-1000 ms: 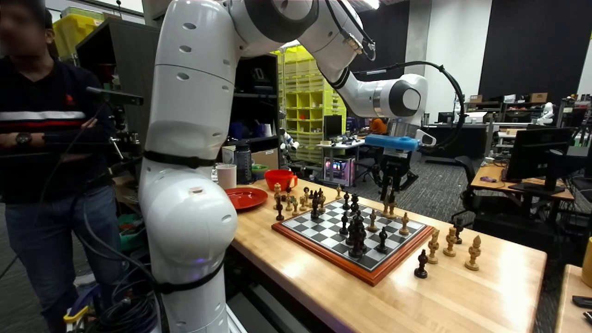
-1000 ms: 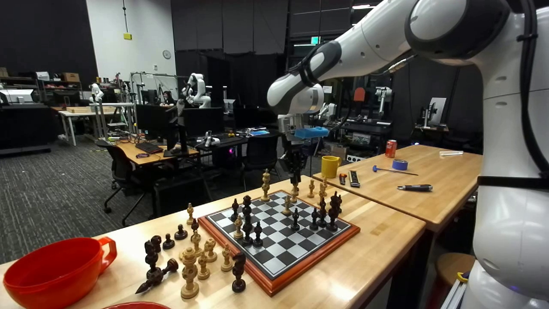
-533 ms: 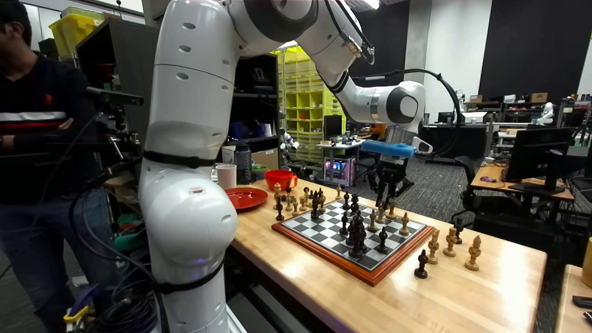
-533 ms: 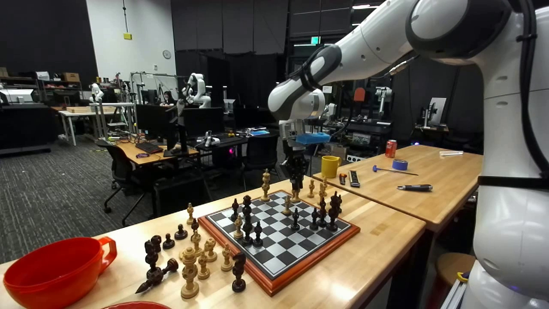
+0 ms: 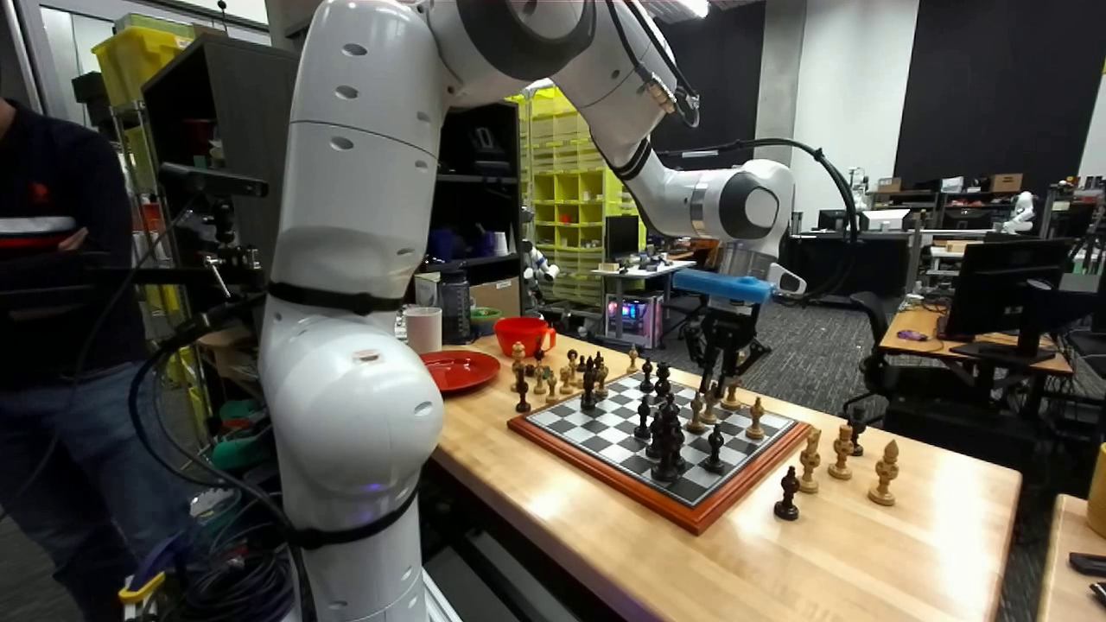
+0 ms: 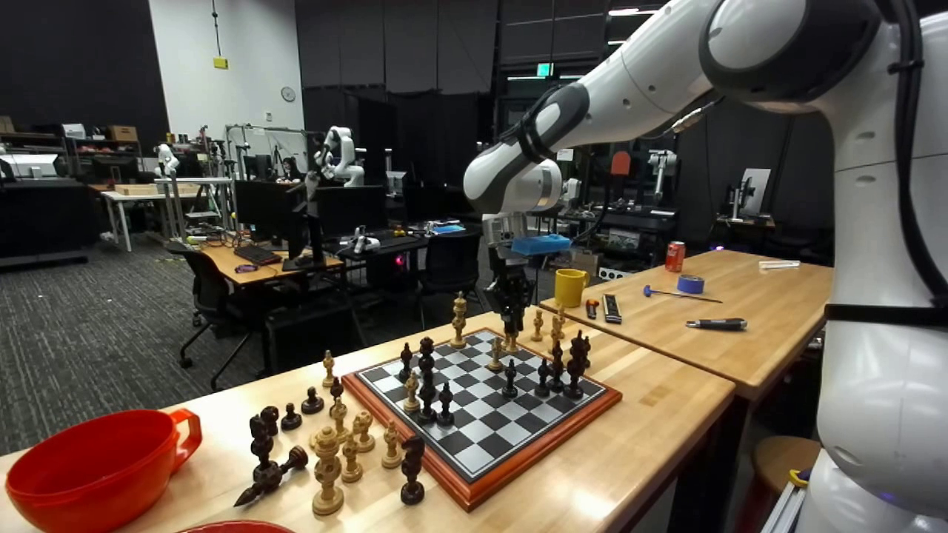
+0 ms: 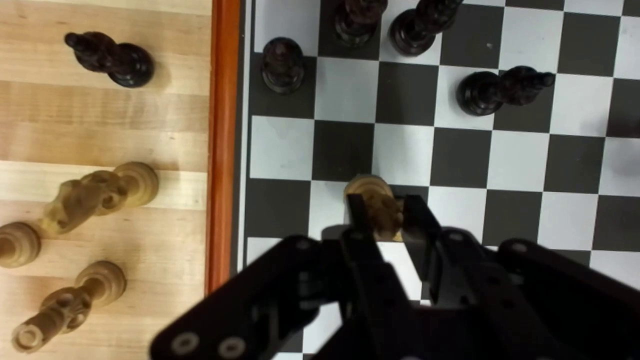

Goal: Move the beige chest piece forward between the other two beige chest pieces

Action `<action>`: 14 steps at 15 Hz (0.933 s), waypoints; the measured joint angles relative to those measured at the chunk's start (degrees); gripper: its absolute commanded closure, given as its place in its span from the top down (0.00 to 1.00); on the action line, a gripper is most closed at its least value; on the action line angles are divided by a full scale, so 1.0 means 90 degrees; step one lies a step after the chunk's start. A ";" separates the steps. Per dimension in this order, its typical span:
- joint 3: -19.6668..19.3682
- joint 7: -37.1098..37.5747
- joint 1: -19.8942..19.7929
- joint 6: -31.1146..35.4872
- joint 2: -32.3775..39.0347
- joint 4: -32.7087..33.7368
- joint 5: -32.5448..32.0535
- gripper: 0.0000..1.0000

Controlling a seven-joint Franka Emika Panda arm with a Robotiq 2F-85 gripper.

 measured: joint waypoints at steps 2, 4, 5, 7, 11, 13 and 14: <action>0.0000 -0.0003 0.0000 0.0090 0.0027 -0.0012 0.0000 0.06; 0.0000 -0.0006 0.0000 0.0223 0.0071 -0.0020 0.0000 0.06; 0.0000 -0.0007 0.0000 0.0294 0.0092 -0.0024 0.0000 0.06; 0.0000 -0.0010 0.0000 0.0438 0.0135 -0.0026 0.0000 0.06; -0.0002 -0.0016 -0.0002 0.0660 0.0218 -0.0029 0.0000 0.06; -0.0005 -0.0023 -0.0002 0.0746 0.0257 -0.0030 -0.0006 0.06; -0.0008 -0.0035 -0.0003 0.0779 0.0275 -0.0030 -0.0009 0.06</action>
